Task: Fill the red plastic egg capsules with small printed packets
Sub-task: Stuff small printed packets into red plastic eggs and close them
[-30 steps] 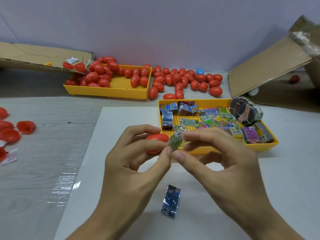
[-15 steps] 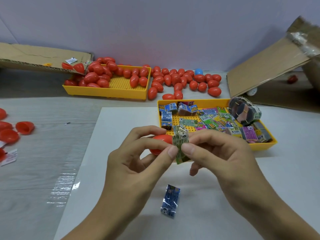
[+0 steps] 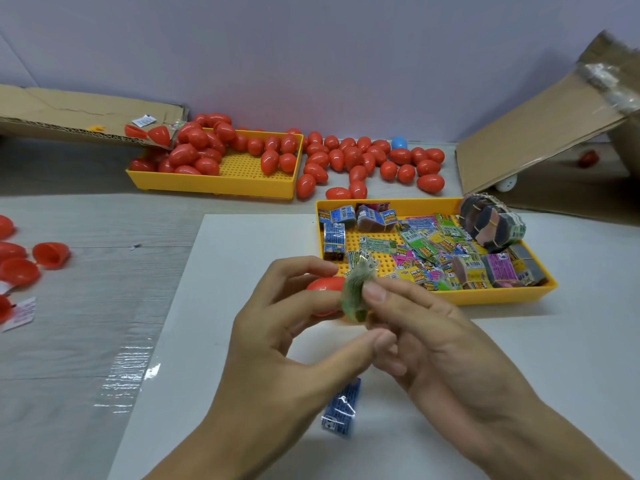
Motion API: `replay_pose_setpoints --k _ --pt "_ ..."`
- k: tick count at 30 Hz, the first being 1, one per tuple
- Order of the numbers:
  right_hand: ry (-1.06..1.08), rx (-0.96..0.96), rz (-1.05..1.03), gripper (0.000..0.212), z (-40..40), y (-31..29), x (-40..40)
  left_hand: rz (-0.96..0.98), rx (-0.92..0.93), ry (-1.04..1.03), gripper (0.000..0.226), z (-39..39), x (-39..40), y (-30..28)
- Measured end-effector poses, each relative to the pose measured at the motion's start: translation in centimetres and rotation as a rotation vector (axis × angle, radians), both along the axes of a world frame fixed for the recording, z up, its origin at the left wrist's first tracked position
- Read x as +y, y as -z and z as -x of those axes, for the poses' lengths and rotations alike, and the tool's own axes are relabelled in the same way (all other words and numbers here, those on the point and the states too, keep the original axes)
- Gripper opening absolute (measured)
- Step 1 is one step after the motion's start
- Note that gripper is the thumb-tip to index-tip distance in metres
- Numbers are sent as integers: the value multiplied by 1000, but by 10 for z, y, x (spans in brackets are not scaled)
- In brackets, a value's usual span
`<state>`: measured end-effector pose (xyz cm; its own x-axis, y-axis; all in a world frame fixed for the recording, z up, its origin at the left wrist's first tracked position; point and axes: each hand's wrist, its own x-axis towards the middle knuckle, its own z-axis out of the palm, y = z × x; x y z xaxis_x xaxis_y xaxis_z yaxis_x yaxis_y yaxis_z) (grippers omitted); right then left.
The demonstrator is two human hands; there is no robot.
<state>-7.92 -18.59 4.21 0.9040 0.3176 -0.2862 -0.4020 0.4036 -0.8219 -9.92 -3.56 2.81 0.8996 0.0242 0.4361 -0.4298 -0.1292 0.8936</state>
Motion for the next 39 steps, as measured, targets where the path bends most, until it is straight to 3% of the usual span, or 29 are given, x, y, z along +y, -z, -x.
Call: replay_pose_setpoints --k 3,6,8,11,14,16,18,21,23,27,29,33,36,39 --pt "-2 -5 35 22 4 0 4 30 10 16 13 -1 2 0" --pt "25 -93 96 24 2 -1 0 39 30 42 13 -2 2 0" --pt "75 -357 276 41 0 -2 -7 0 44 59 15 -2 4 -2" --pt "31 -921 691 65 -2 -10 -20 -288 -20 71 10 -4 10 -6" --pt "-54 -1154 902 37 -9 -12 -28 -427 -91 55 6 -3 13 -9" --pt "-38 -1100 908 17 -11 -13 -31 -335 -34 68 12 -4 14 -8" --pt "-23 -928 793 9 -12 -16 -31 -209 28 88 15 -5 14 -7" --pt "55 -535 411 25 -12 -16 -27 -32 89 109 14 -5 11 -6" --pt "73 -317 267 21 -11 -12 -21 38 110 91 17 -5 8 -5" --pt "4 -168 220 28 -5 -9 -12 135 139 62 23 -7 5 -4" --pt "-14 -134 186 17 -3 -9 -11 141 143 54 20 -7 6 -5" --pt "-11 -197 274 27 -2 -6 -12 175 152 13 11 -8 7 -2" --pt "58 -546 543 42 -1 -7 -14 179 123 16 9 -8 7 -2" --pt "72 -812 675 31 2 -8 -14 159 94 19 14 -8 7 -3"
